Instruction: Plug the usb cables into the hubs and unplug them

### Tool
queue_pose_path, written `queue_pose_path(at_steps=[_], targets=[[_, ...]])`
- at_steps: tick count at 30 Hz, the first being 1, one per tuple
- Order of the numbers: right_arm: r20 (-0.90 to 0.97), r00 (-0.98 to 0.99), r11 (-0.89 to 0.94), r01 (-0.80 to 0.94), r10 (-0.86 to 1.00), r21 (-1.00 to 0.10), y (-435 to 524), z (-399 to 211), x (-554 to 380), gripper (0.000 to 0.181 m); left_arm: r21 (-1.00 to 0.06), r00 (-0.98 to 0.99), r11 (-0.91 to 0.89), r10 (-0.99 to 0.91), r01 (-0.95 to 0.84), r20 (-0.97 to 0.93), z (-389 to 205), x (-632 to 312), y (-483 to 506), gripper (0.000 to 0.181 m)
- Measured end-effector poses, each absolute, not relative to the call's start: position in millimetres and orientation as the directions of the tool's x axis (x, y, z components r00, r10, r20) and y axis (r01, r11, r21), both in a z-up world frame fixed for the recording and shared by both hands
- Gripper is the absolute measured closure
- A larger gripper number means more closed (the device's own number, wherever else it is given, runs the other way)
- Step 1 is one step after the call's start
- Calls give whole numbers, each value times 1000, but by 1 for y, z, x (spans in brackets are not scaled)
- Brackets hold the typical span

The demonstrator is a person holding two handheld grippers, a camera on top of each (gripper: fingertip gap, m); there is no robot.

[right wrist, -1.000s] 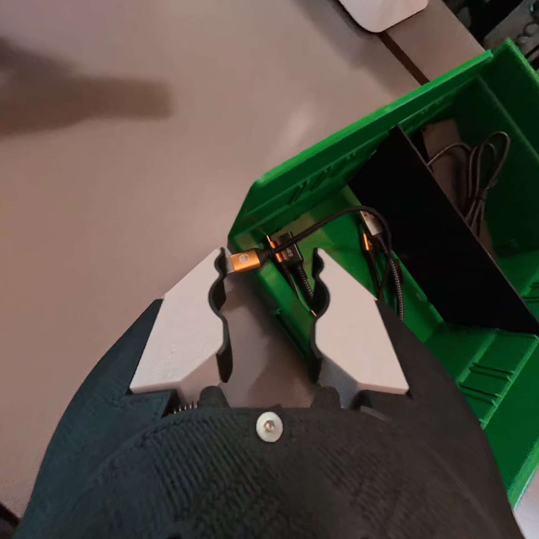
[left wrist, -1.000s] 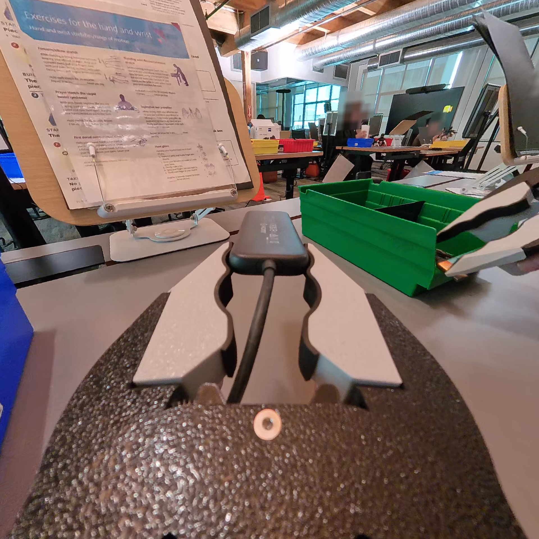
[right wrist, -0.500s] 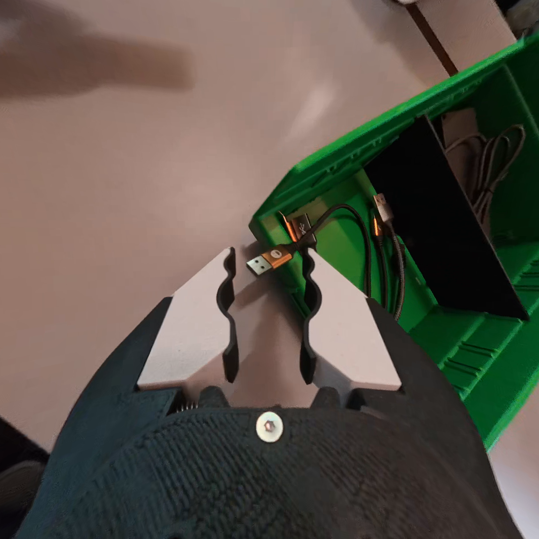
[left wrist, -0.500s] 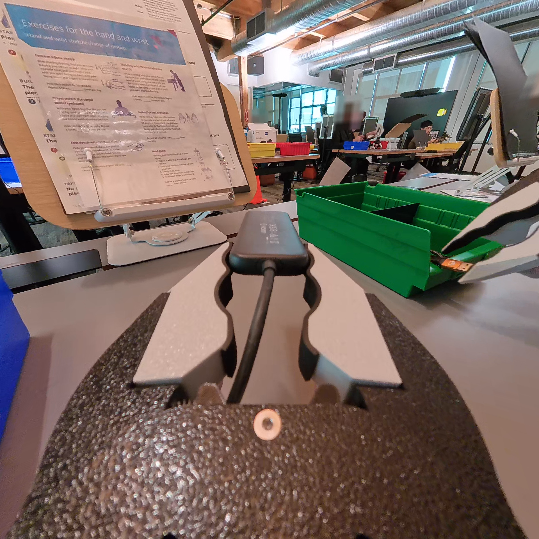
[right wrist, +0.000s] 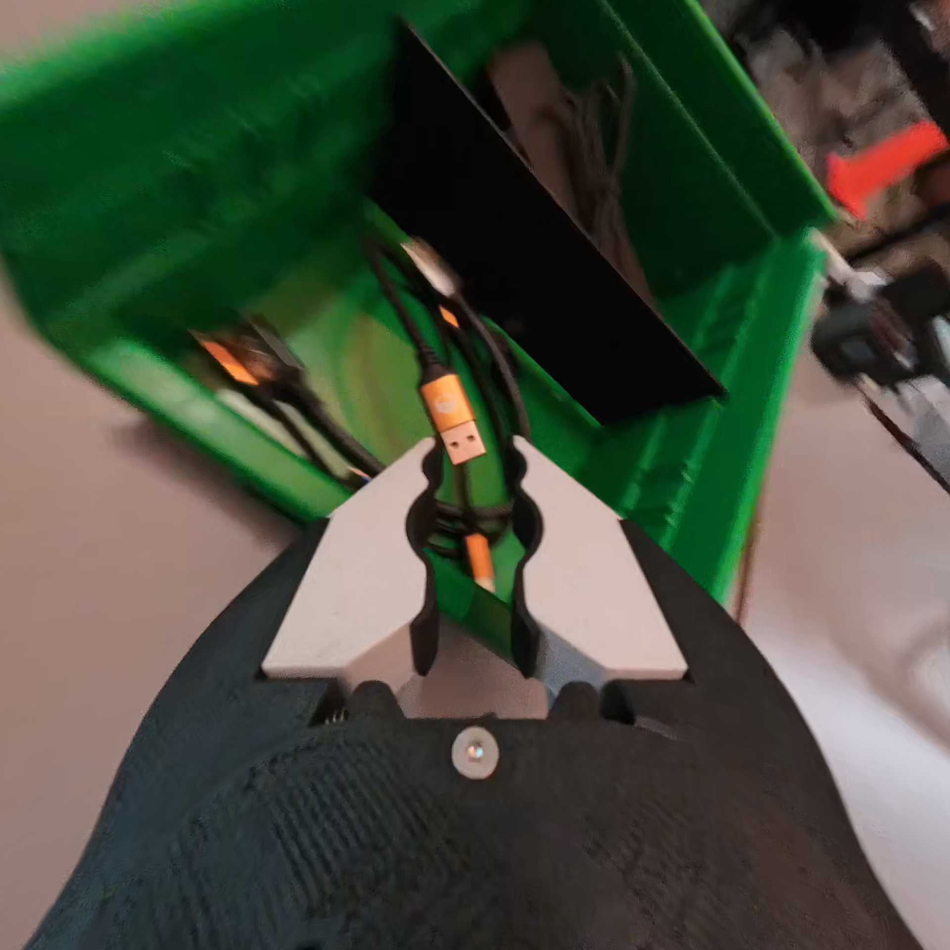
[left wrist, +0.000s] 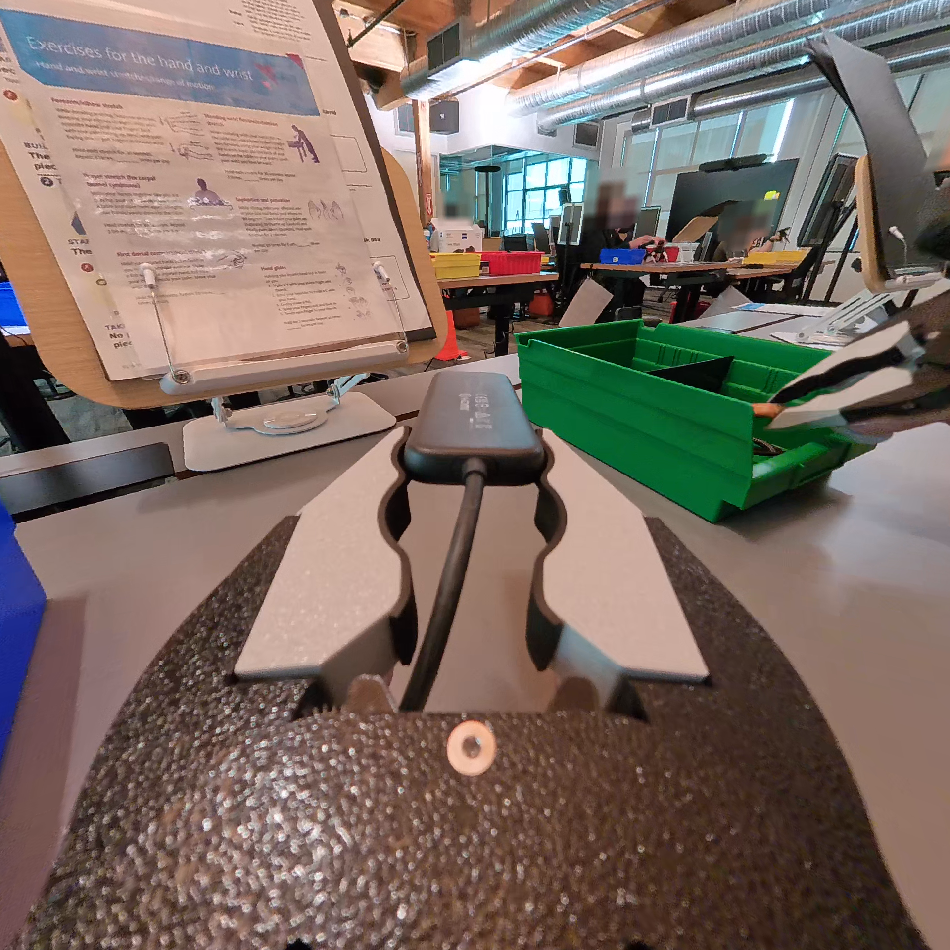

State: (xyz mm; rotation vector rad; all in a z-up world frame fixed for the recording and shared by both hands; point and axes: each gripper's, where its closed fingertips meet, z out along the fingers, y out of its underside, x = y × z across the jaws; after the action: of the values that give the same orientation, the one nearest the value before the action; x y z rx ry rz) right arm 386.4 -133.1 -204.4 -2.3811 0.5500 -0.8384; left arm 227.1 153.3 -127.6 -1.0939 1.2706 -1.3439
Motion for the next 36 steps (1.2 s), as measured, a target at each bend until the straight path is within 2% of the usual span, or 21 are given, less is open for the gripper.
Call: queue_pose_path(at_steps=[1, 3, 8, 10, 12, 15, 19, 26, 30, 34, 36], targets=[[488, 663, -776, -232, -568, -587, -150, -207, 397, 150, -998, -144, -10, -990, 59, 2, -127, 227, 154, 137], [500, 604, -750, -273, -621, -602, -165, -201, 404, 151, -998, -145, -18, -989, 58, 10, -127, 227, 155, 137], [449, 650, -679, -143, -613, -720, -140, -162, 386, 120, -999, -163, -6, -987, 54, -3, -128, 227, 151, 137], [447, 695, -684, -89, -563, -724, -127, -153, 372, 104, -999, -170, 0, -985, 51, -8, -129, 228, 149, 137], [450, 741, -716, -58, -498, -696, -117, -156, 360, 96, -999, -179, 0, -984, 48, -9, -130, 228, 147, 137], [515, 741, -782, -22, -431, -622, -118, -172, 363, 101, -999, -182, 3, -983, 43, -11, -131, 228, 147, 137], [548, 707, -834, -106, -447, -542, -136, -198, 381, 117, -999, -183, 2, -983, 39, -9, -132, 229, 147, 137], [438, 805, -773, -38, -399, -633, -122, -170, 344, 107, -999, -189, 2, -982, 38, -9, -132, 229, 145, 137], [374, 856, -611, 89, -356, -787, -72, -138, 317, 101, -998, -270, -4, -963, 68, -15, -126, 225, 132, 137], [211, 977, -301, 191, -38, -934, 3, -121, 248, 83, -987, -610, -113, -792, 112, 21, -113, 202, 82, 137], [168, 980, -172, 184, 103, -968, 18, -113, 222, 82, -980, -767, -173, -641, 97, 37, -108, 182, 59, 136]])
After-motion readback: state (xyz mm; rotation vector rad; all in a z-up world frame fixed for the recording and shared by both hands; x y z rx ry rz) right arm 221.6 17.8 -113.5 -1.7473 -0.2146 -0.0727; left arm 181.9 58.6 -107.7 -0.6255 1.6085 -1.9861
